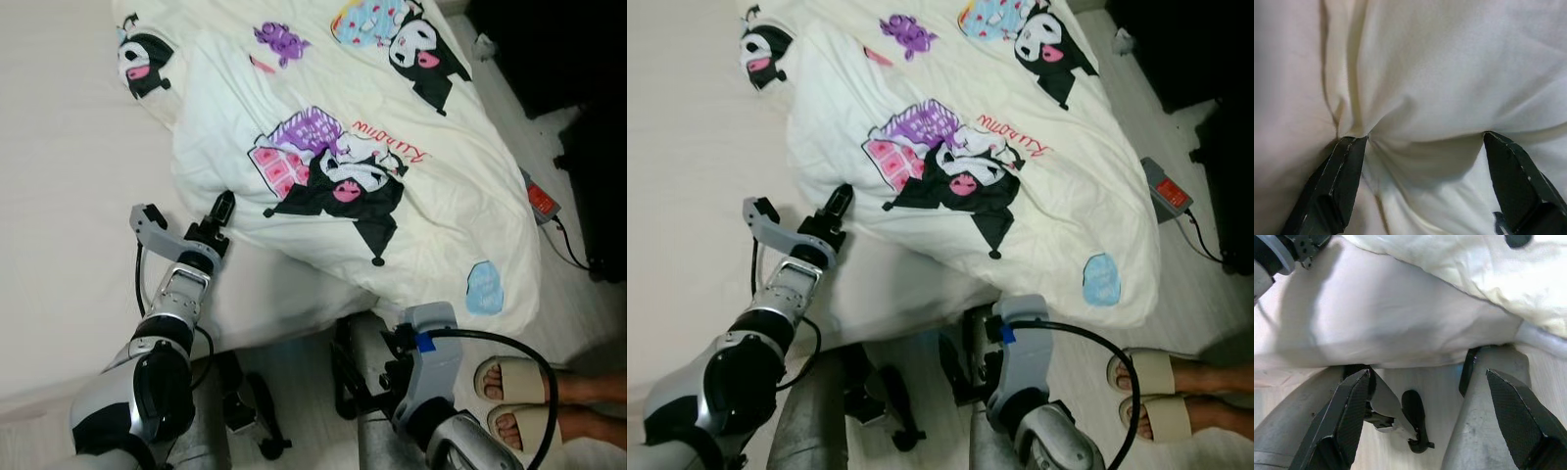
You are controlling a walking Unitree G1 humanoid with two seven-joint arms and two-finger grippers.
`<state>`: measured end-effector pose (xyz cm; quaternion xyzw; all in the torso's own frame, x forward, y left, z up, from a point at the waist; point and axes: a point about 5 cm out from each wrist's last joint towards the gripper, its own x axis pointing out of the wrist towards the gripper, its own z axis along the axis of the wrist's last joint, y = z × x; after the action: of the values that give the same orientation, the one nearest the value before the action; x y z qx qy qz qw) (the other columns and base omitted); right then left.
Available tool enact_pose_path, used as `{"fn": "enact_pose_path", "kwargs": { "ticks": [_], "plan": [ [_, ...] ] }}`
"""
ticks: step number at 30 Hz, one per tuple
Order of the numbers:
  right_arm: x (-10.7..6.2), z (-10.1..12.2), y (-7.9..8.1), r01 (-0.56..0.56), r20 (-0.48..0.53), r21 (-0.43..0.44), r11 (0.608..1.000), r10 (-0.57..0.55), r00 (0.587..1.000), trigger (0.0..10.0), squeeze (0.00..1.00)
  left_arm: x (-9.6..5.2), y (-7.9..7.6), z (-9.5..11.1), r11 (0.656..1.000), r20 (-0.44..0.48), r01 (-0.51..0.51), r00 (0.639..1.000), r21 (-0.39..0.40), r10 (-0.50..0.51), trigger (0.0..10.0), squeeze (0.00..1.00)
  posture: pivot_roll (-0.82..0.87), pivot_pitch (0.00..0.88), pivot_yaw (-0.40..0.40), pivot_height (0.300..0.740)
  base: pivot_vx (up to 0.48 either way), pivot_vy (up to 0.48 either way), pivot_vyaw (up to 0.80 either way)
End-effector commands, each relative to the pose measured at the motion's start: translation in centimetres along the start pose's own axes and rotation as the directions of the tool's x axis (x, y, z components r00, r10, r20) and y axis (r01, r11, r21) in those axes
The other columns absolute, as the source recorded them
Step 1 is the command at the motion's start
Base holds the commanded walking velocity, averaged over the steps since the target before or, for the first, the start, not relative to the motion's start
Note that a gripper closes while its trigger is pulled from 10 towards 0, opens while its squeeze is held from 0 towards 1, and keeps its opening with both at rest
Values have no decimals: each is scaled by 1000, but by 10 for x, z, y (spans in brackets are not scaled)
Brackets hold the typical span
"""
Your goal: Clean up the room
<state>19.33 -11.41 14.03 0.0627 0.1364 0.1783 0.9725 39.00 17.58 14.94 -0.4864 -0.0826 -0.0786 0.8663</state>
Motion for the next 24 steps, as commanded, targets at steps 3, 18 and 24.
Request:
{"fn": "enact_pose_path", "kwargs": {
  "ticks": [3, 18, 24],
  "plan": [
    [-4, -6, 2, -10, -36, 31, 999, 11, 999, 10000, 0, -17, 28, 11, 989, 44, -140, 989, 51, 138, 10000, 0, -329, 685, 23, 559, 0, 0, 0],
    [-1, 1, 5, -29, 4, 49, 998, 29, 1000, 10000, 0, -39, 59, 46, 917, 216, -381, 911, 117, 351, 10000, 0, -324, 671, 27, 550, 0, 0, 0],
    [0, 0, 5, -33, 5, 50, 998, 33, 999, 10000, 0, -37, 54, 81, 890, 358, -432, 861, 142, 361, 10000, 0, -308, 664, 29, 550, 0, 0, 0]
  ]
}}
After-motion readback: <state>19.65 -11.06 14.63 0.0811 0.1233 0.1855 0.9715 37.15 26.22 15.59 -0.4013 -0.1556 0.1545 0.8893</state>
